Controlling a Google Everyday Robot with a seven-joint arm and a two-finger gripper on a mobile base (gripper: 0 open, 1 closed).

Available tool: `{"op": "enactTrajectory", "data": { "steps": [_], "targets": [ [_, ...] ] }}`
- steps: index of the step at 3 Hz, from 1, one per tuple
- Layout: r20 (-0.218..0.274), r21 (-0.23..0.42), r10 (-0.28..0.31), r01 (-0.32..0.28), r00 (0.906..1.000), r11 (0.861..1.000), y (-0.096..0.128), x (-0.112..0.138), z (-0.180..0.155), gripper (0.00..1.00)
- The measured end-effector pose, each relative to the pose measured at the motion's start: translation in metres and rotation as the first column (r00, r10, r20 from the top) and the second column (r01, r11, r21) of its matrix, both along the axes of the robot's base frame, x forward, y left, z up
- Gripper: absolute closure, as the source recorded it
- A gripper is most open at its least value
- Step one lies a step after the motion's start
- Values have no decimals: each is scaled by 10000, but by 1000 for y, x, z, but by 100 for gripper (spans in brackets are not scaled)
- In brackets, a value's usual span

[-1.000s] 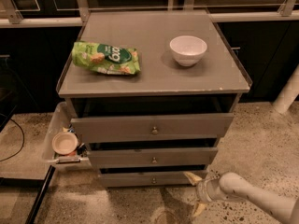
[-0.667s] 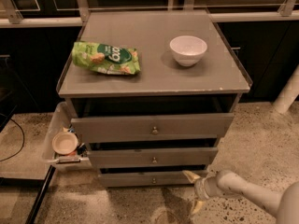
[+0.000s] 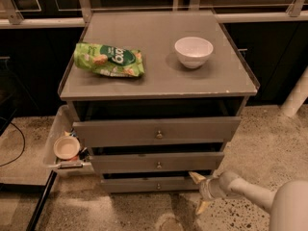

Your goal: Open bottom drawer

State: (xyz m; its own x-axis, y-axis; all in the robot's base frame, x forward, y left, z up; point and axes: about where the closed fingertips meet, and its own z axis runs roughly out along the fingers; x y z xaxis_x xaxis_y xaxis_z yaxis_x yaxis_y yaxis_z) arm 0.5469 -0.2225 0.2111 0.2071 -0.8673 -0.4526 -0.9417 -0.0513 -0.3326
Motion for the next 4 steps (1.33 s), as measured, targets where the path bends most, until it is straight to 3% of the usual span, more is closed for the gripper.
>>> {"op": "enactTrajectory", "data": {
  "steps": [2, 4],
  "targets": [
    [295, -37, -20, 21, 9996, 10000, -3, 30, -23, 0],
    [896, -241, 66, -44, 9960, 9997, 4, 55, -37, 0]
  ]
}}
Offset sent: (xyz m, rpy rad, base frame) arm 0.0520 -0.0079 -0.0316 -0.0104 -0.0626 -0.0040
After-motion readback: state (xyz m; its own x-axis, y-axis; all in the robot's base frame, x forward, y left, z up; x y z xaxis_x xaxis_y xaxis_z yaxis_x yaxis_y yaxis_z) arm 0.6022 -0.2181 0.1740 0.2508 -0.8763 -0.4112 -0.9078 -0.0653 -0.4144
